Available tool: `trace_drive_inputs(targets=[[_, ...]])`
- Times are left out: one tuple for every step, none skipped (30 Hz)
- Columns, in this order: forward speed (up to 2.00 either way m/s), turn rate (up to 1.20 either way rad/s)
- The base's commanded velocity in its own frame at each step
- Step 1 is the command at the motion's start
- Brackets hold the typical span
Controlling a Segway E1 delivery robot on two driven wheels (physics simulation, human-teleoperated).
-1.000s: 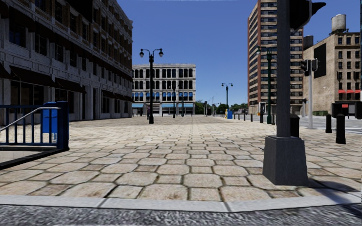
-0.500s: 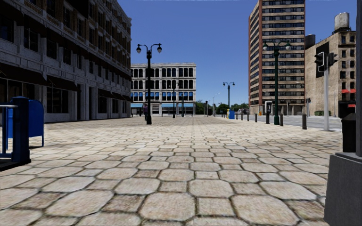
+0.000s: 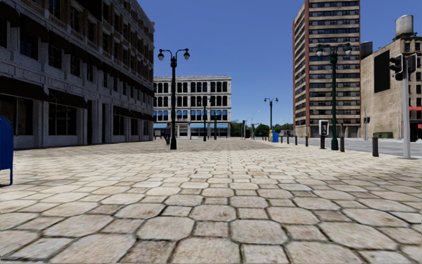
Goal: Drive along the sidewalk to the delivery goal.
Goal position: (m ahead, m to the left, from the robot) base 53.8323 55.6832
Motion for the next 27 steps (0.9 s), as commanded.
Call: trace_drive_inputs(targets=[[1.33,0.0],[1.33,0.0],[1.32,0.0],[1.32,0.11],[1.32,0.18],[1.32,0.18],[1.32,0.2],[1.32,0.21],[1.32,0.22],[1.33,0.23],[1.33,0.23],[1.33,0.24],[1.34,0.27],[1.38,0.28],[1.38,0.28],[1.42,0.29],[1.48,0.29],[1.54,0.29],[1.54,0.29],[1.58,0.29],[1.63,0.29],[1.66,0.29],[1.69,0.29],[1.69,0.29],[1.71,0.29],[1.75,0.29],[1.76,0.29]])
